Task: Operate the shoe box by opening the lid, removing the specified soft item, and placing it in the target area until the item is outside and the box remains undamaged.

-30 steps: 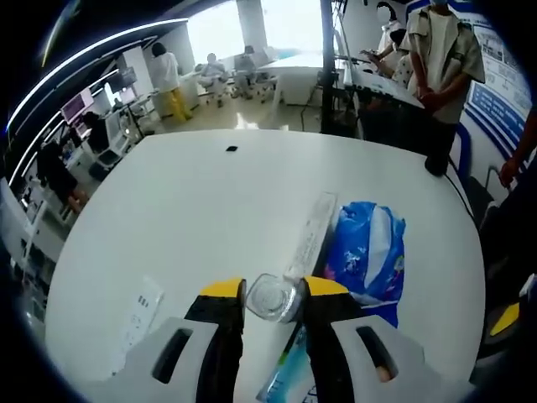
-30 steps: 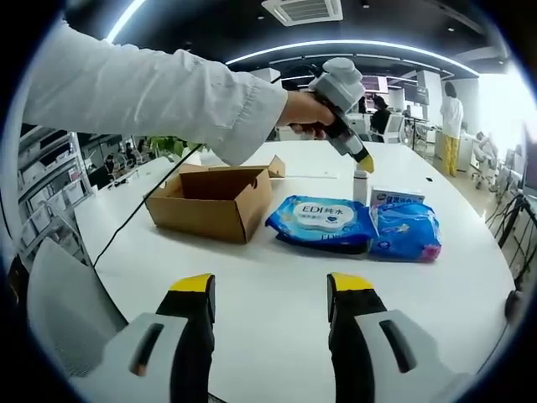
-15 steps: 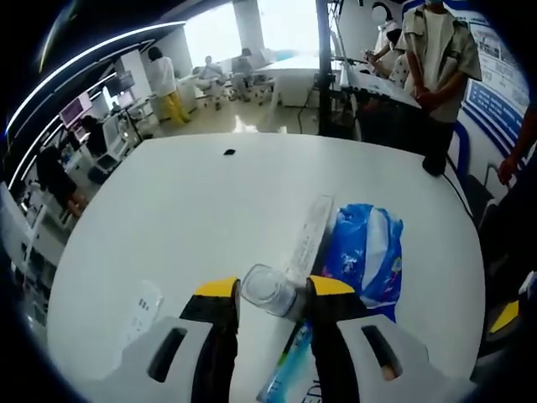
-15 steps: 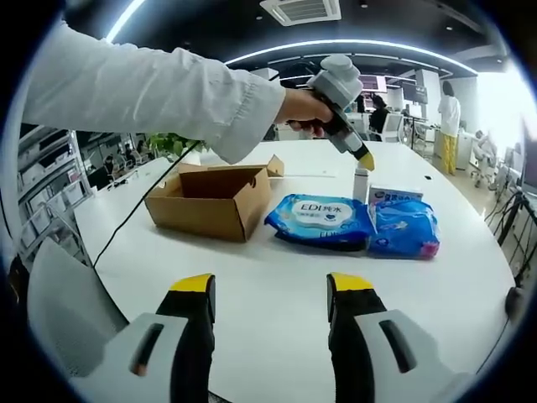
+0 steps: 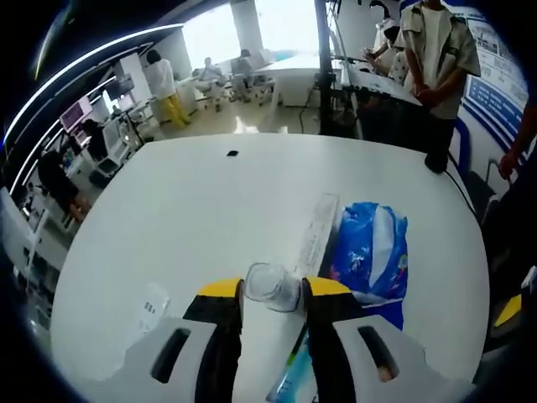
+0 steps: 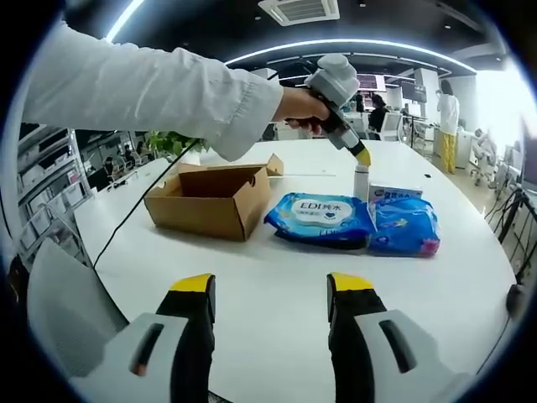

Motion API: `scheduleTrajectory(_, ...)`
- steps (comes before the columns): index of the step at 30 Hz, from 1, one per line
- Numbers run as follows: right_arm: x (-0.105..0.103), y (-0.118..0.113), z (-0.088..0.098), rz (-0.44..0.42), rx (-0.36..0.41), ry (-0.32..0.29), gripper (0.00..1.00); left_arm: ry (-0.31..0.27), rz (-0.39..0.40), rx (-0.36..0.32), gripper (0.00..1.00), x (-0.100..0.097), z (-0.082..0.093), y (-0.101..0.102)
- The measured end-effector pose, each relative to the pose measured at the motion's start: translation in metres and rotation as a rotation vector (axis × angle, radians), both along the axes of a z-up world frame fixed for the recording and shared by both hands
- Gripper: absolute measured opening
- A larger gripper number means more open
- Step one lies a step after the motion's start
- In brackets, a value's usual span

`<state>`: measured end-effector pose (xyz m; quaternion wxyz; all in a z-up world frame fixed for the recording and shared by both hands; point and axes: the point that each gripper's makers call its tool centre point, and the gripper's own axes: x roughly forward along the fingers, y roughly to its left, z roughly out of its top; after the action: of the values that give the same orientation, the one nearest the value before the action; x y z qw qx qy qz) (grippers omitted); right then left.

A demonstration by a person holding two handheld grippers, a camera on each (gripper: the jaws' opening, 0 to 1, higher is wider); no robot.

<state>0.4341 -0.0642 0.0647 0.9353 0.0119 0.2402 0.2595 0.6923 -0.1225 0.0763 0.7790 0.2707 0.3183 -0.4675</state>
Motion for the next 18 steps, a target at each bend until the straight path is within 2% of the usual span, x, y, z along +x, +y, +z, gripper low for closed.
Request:
scheduleTrajectory(5, 0.001, 0.0018, -0.0003, 0.004, 0.003, 0.0, 0.5, -0.008, 0.0, -0.004, 0.28, 0.0036, 0.001, 0.0005)
scheduleTrajectory(8, 0.0014, 0.0018, -0.0003, 0.004, 0.003, -0.001, 0.5, -0.01, -0.002, 0.001, 0.27, 0.0058, 0.0, 0.002)
scheduleTrajectory(10, 0.0014, 0.0016, -0.0006, 0.003, 0.003, 0.0, 0.5, -0.021, -0.019, 0.005, 0.22, 0.007, 0.0006, 0.0023)
scheduleTrajectory(18, 0.0013, 0.0017, -0.0018, 0.003, 0.003, 0.002, 0.5, -0.035, -0.053, 0.004, 0.21, 0.0059, 0.0006, -0.001)
